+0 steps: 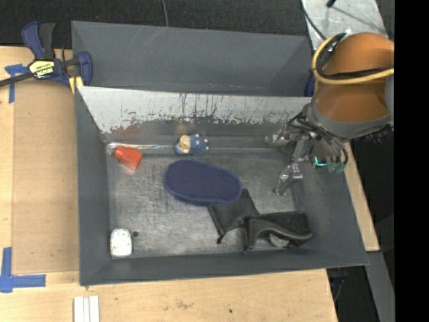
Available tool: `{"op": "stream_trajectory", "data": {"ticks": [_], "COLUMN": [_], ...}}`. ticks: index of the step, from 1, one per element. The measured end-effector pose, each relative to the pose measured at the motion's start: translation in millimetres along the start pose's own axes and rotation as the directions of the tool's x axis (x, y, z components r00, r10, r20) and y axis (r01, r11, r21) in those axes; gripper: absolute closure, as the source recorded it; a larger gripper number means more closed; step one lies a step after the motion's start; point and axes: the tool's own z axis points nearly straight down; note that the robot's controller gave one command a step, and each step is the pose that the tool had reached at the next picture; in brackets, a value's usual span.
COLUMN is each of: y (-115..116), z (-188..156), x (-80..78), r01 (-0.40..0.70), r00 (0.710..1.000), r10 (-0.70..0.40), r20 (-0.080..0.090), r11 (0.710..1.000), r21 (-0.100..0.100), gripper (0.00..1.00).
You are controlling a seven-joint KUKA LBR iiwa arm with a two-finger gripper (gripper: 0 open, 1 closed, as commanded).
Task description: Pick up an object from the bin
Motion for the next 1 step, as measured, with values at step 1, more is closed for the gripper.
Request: {"op": "stream_trajectory", "data": {"ticks": [1], "y": [45.9], "z": [126.3], "x": [9.0], "r01": [0.256], "r00": [0.966], "r10": [-0.256], "r20": [0.02], "r11": [0.967], "r21": [0.006], "gripper": [0.0]}}
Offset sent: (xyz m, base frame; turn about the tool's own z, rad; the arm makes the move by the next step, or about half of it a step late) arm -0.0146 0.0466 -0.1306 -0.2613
